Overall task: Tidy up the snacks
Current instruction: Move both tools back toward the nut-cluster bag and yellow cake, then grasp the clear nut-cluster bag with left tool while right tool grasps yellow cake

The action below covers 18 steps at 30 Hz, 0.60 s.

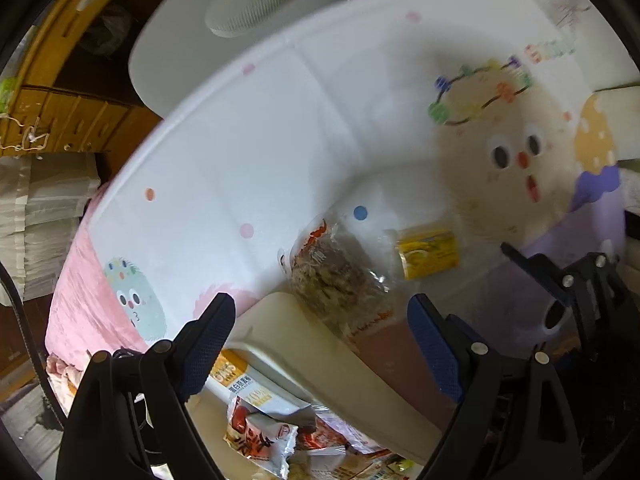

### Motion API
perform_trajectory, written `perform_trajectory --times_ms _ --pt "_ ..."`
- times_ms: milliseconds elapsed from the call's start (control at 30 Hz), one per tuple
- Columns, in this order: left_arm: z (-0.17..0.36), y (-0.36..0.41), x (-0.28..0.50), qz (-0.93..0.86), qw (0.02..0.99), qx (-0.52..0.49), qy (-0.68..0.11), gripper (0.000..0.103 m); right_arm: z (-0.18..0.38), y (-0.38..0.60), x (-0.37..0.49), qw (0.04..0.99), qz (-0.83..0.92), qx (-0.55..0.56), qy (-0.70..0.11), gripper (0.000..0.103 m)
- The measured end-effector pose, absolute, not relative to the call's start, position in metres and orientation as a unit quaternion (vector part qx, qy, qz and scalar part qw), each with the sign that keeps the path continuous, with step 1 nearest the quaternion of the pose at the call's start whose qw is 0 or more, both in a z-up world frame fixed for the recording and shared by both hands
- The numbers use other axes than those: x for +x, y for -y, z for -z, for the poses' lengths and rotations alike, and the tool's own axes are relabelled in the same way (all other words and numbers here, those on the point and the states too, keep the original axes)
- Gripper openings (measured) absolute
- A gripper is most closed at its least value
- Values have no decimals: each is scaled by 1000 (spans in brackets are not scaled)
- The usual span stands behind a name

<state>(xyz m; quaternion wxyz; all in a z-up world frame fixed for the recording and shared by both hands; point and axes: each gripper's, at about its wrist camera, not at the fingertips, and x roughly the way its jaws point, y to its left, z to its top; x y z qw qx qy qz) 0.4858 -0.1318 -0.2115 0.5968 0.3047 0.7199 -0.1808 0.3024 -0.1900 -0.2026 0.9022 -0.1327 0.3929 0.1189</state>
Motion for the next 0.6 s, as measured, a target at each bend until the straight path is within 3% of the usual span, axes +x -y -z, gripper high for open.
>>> perform_trajectory --times_ms 600 --pt "292 141 492 185 514 400 -736 86 246 175 328 890 -105 -174 -409 50"
